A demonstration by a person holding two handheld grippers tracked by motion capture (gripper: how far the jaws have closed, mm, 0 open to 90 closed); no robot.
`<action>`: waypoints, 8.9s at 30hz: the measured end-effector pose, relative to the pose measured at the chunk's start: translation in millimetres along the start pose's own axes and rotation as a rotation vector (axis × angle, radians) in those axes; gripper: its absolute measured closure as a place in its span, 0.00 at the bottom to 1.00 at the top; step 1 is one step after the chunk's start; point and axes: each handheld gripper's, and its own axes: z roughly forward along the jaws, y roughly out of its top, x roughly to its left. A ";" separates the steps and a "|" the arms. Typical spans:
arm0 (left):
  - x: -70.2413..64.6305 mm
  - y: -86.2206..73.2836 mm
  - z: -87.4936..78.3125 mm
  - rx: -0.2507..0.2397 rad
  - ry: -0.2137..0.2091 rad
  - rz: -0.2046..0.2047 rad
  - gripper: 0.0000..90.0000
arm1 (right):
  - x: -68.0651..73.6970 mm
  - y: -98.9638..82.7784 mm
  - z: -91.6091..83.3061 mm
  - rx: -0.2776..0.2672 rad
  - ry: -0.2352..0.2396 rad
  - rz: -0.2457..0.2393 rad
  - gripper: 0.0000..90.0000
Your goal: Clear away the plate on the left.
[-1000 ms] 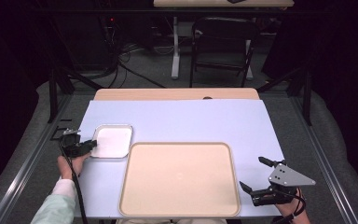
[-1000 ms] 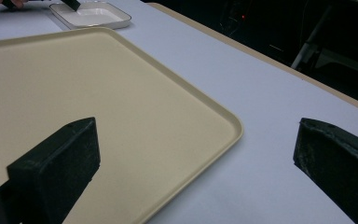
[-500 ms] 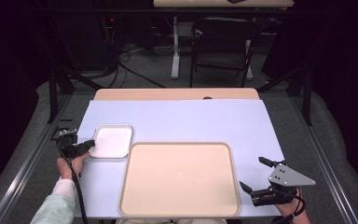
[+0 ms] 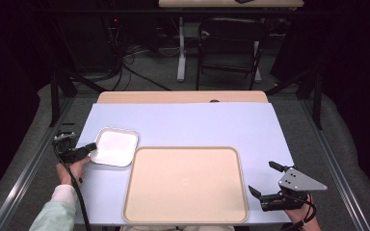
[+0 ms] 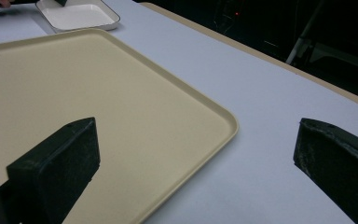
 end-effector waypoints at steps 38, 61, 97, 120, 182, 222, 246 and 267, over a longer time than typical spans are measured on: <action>-41.8 10.7 -47.7 -0.175 -0.081 0.087 0.98 | -7.1 0.3 4.3 0.052 -0.028 0.086 0.00; -87.9 9.7 -55.2 -0.207 -0.197 0.148 0.98 | -5.8 7.6 11.6 0.054 -0.040 0.129 0.00; -160.6 -13.8 -47.2 -0.221 -0.333 0.178 0.98 | 32.1 46.5 75.9 0.083 0.099 0.102 0.00; -200.7 -30.8 -31.8 -0.211 -0.362 0.231 0.98 | 63.2 72.0 137.5 0.111 0.261 0.176 0.00; -217.8 -64.5 -34.1 0.048 -0.468 0.285 0.91 | 32.3 62.6 130.1 0.184 0.247 0.406 0.87; -208.5 -83.8 -28.6 0.190 -0.425 0.253 0.90 | 38.2 44.4 153.9 0.362 0.307 0.423 0.86; -205.4 -87.9 -13.5 0.229 -0.361 0.280 0.89 | 43.5 44.3 164.5 0.376 0.286 0.349 0.83; -205.2 -89.6 -6.2 0.247 -0.355 0.283 0.86 | 44.6 39.8 170.0 0.399 0.267 0.345 0.80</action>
